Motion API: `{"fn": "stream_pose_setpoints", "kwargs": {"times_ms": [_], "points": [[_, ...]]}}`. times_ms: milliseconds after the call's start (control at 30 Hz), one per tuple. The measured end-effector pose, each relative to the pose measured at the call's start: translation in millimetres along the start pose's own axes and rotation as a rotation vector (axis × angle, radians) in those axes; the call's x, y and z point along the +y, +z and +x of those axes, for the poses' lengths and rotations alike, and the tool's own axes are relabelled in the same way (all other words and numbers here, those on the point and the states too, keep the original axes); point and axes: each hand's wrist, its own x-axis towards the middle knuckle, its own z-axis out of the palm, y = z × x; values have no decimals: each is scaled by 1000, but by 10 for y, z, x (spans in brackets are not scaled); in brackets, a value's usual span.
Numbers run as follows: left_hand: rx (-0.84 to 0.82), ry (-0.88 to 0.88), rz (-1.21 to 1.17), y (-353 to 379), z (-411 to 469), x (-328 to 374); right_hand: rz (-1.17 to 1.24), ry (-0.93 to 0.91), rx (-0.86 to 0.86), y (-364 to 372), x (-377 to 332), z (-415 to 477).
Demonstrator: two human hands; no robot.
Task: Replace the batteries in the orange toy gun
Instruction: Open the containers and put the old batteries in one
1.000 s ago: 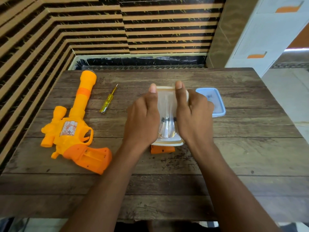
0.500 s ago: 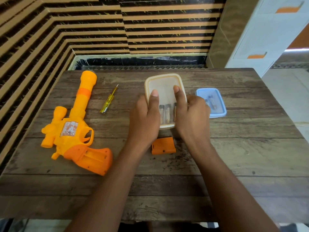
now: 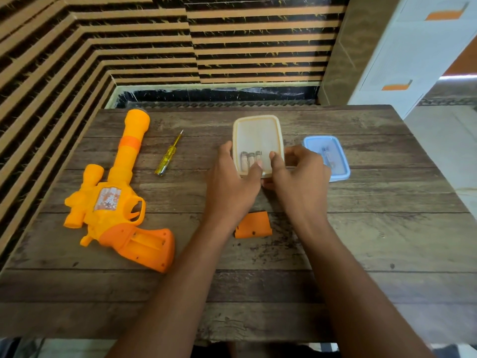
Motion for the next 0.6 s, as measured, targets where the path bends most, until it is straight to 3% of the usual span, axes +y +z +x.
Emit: {"fn": "stream_pose_setpoints", "kwargs": {"times_ms": [300, 600], "points": [[-57, 156, 83, 46, 32, -74, 35, 16, -10, -47, -5, 11], [-34, 140, 127, 120, 108, -125, -161, -282, 184, -241, 44, -51]]}}
